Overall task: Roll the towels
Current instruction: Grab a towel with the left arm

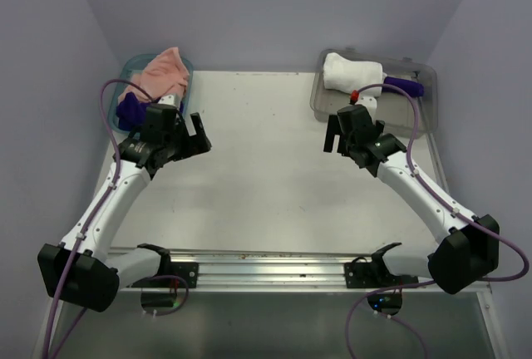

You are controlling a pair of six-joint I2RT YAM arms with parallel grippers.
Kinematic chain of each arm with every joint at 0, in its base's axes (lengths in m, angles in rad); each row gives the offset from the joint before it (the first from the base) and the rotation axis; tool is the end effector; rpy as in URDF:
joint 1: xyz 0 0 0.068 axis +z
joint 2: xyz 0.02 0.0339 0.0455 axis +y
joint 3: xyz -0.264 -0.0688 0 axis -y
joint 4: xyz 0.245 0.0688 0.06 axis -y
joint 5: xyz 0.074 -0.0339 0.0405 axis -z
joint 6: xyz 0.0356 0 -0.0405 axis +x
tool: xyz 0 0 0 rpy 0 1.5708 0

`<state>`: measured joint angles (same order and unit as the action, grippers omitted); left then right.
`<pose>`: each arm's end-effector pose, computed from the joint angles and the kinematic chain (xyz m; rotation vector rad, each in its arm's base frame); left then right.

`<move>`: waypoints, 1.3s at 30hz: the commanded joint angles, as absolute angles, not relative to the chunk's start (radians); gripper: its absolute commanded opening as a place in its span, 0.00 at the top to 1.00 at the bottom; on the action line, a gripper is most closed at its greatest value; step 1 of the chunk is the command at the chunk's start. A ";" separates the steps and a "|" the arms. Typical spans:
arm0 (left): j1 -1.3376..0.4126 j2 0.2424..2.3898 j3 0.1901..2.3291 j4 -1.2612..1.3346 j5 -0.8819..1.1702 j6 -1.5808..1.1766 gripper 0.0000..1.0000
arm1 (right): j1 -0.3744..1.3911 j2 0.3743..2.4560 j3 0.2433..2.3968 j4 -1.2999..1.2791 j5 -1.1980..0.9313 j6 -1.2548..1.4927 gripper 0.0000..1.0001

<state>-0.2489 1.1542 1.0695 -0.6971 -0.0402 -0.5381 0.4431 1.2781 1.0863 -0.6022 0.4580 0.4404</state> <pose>0.2331 -0.0578 0.3168 -0.3622 2.3495 -0.3353 0.2507 0.1016 0.3029 0.2121 2.2562 -0.0807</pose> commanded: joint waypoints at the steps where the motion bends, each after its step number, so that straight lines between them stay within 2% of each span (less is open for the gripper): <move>1: -0.244 1.157 1.085 -0.660 -0.032 -0.532 0.00 | 0.443 1.256 1.083 -0.563 0.485 0.425 0.01; 4: -0.244 1.183 1.098 -0.672 -0.044 -0.537 0.00 | 0.443 1.238 1.071 -0.575 0.497 0.434 0.02; 12: -0.232 1.310 1.244 -0.794 -0.347 -0.577 0.03 | 0.443 1.220 1.065 -0.597 0.492 0.403 0.01; 15: -0.209 1.399 1.340 -0.828 -0.370 -0.578 0.06 | 0.443 1.190 1.032 -0.562 0.447 0.403 0.01; 22: -0.126 1.607 1.557 -0.847 -0.411 -0.568 0.19 | 0.445 1.167 1.005 -0.486 0.328 0.443 0.01; 25: -0.071 1.678 1.604 -0.824 -0.416 -0.552 0.21 | 0.445 1.178 1.006 -0.477 0.310 0.446 0.02; 28: -0.049 1.790 1.675 -0.819 -0.472 -0.525 0.18 | 0.443 1.181 0.997 -0.462 0.302 0.449 0.01; 33: -0.032 1.913 1.736 -0.841 -0.539 -0.534 0.21 | 0.445 1.180 0.999 -0.474 0.307 0.446 0.02; 35: -0.014 1.939 1.723 -0.809 -0.508 -0.525 0.25 | 0.443 1.174 0.989 -0.468 0.307 0.445 0.02; 37: -0.002 1.960 1.724 -0.784 -0.477 -0.523 0.35 | 0.443 1.173 0.985 -0.465 0.305 0.451 0.01; 38: 0.000 1.973 1.726 -0.761 -0.444 -0.506 0.50 | 0.443 1.175 0.985 -0.469 0.305 0.453 0.02; 39: 0.000 1.974 1.724 -0.755 -0.442 -0.500 0.58 | 0.443 1.175 0.983 -0.471 0.304 0.454 0.02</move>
<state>-0.0219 1.9717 1.6962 -0.8173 -0.4614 -0.5335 0.4431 1.1889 0.9909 -0.4995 0.3183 0.4412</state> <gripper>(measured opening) 0.488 0.985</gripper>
